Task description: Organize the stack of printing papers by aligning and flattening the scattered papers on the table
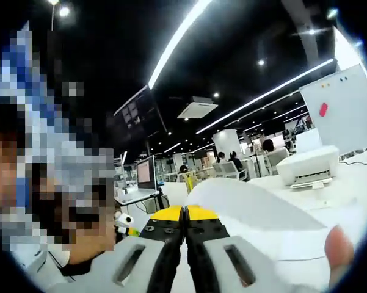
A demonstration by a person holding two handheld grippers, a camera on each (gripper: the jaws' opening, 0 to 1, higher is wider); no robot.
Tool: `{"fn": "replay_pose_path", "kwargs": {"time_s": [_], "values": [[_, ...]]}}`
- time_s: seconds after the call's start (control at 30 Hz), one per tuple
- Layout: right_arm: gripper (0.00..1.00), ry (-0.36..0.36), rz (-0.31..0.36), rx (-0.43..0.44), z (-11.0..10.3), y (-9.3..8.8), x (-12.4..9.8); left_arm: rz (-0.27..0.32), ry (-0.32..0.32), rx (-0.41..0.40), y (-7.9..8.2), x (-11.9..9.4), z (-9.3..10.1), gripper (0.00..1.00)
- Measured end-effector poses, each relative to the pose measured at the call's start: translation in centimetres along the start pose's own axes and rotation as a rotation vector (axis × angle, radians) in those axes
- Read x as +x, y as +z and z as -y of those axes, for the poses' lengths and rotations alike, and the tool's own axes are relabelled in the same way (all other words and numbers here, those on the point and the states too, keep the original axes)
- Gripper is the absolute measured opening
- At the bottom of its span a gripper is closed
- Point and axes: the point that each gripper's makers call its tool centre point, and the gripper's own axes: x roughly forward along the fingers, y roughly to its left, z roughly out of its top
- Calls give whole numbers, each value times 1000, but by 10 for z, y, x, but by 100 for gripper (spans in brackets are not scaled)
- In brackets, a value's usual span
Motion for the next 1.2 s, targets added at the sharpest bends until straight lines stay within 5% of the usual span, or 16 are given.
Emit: {"fn": "replay_pose_path", "kwargs": {"time_s": [0.8, 1.2], "values": [[0, 188, 5, -29, -59, 8, 41, 3, 16, -28, 6, -3, -9, 6], [0, 304, -68, -75, -95, -17, 59, 3, 19, -34, -1, 0, -5, 6]]}}
